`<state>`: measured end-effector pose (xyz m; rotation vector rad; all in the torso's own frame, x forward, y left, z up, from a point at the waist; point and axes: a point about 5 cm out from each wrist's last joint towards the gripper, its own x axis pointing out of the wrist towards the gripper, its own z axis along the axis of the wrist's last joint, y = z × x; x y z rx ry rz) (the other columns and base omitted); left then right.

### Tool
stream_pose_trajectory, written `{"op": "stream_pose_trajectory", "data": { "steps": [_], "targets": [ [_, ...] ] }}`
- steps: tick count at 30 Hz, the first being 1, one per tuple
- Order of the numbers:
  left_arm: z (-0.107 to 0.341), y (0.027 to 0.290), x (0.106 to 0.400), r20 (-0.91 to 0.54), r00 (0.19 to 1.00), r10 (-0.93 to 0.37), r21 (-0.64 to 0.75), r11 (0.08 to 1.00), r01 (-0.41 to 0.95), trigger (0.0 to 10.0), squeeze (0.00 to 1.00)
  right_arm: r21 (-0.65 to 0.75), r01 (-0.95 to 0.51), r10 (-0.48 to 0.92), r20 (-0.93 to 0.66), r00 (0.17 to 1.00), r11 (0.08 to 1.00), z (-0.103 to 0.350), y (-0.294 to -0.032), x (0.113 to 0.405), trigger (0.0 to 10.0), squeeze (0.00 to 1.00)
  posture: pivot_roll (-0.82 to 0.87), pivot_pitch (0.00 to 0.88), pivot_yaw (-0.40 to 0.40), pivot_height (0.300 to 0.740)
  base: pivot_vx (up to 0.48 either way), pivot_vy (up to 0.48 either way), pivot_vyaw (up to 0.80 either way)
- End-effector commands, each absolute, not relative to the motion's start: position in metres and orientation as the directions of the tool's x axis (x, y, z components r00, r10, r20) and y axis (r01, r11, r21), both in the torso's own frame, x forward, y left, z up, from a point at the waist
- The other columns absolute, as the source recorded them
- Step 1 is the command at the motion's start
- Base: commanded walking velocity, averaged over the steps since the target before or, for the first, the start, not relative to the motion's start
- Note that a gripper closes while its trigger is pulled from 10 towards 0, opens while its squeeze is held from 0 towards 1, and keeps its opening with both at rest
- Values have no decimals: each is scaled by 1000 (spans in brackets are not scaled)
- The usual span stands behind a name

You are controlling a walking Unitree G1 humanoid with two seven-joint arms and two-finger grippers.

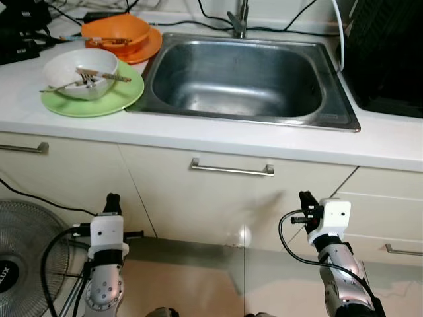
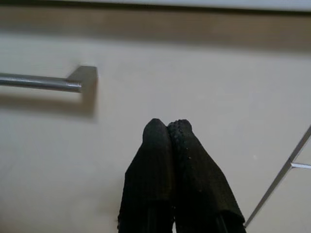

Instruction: Kitchen organization

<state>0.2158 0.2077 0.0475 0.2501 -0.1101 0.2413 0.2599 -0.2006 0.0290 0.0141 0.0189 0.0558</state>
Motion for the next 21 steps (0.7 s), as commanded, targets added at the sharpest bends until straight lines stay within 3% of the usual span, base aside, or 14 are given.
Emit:
{"op": "stream_pose_trajectory", "data": {
  "steps": [1, 9, 21],
  "targets": [
    [53, 208, 210, 142, 960, 241, 236, 933, -270, 10000, 0, 5, -70, 70, 6, 998, 998, 35, -198, 257, 10000, 0, -25, 107, -4, 740, 0, 0, 0],
    [86, 206, 200, 231, 943, 241, 242, 924, -295, 10000, 0, -27, -64, 66, 99, 993, 998, 62, -198, 254, 10000, 0, -23, 118, -6, 740, 0, 0, 0],
    [129, 196, 212, 330, 918, 221, 228, 925, -305, 10000, 0, -31, -45, 52, 256, 965, 998, 120, -195, 267, 10000, 0, -33, 122, -9, 740, 0, 0, 0]
  ]
}}
